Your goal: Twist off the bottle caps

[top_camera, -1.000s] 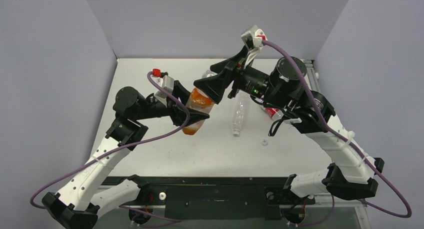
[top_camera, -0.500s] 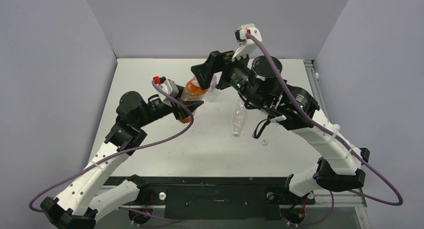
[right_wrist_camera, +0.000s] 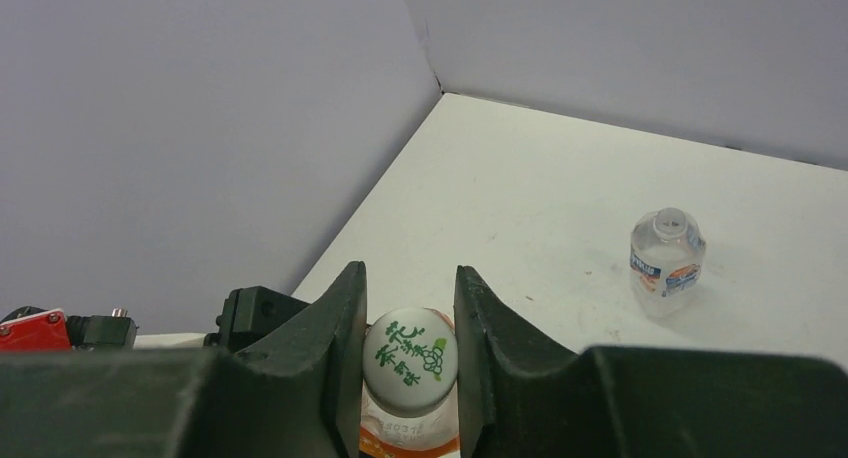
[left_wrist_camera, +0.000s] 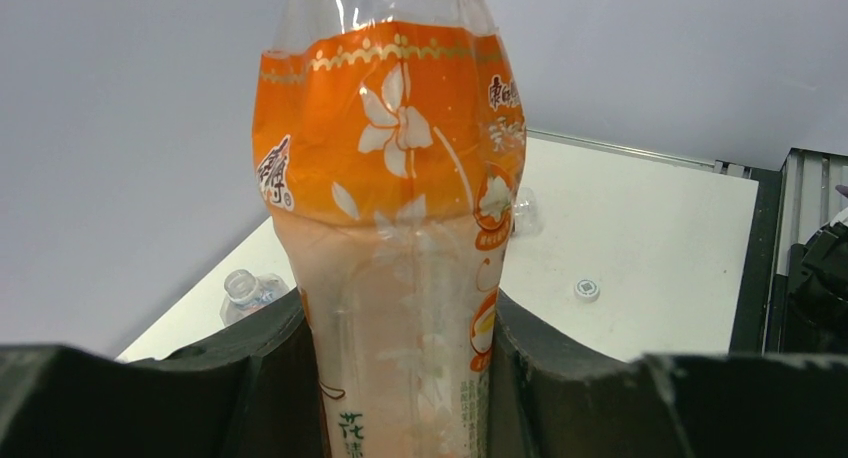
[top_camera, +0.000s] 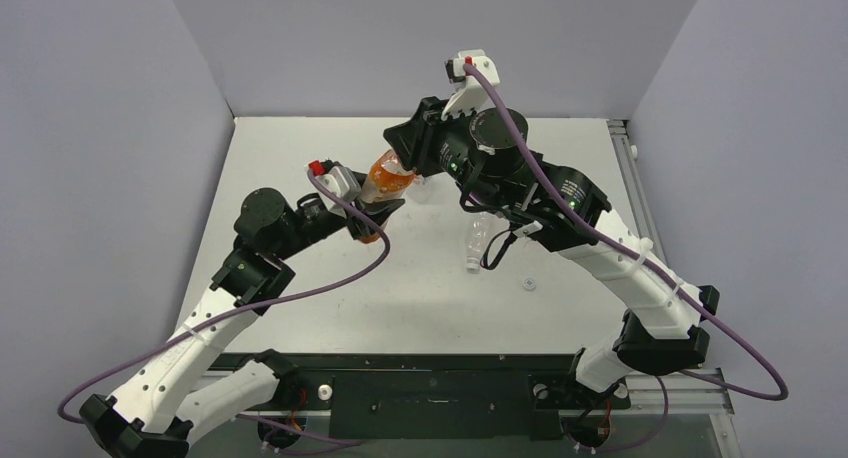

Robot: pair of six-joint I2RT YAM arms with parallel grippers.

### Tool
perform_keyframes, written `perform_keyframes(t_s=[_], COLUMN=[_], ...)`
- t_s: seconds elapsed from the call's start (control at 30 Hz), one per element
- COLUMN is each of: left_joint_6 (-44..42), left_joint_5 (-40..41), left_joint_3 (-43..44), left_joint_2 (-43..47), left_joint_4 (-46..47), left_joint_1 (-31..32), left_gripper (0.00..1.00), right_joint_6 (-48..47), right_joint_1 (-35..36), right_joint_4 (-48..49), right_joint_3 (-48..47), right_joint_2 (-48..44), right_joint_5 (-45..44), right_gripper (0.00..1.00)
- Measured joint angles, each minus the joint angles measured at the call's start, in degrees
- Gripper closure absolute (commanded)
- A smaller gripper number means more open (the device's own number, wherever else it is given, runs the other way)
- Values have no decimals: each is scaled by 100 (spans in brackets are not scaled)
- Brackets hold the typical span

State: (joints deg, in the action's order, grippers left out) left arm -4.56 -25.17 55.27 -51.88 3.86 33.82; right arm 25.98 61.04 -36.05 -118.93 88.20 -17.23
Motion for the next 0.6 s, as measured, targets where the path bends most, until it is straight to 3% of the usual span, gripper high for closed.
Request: perform_keyframes(t_s=[0.07, 0.33, 0.43, 0.6], left_joint_6=[-2, 444, 933, 2013], left_joint_5=[7, -149, -549, -1812], left_joint_3=[-2, -2, 0, 101], left_joint_2=[24, 28, 24, -50], left_joint_4=[4, 70, 188, 568], left_joint_1=[0, -11, -70, -199], left_gripper=[97, 97, 98, 99], right_joint_6=[2, -170, -343, -656], right_joint_1=[11, -31, -127, -389], right_joint_4=[31, 160, 330, 1016], right_joint_3=[0, 37, 205, 986], right_joint_2=[0, -17, -151, -804], right_joint_5=[-31, 197, 682, 2271], right_gripper=[100, 100, 100, 100])
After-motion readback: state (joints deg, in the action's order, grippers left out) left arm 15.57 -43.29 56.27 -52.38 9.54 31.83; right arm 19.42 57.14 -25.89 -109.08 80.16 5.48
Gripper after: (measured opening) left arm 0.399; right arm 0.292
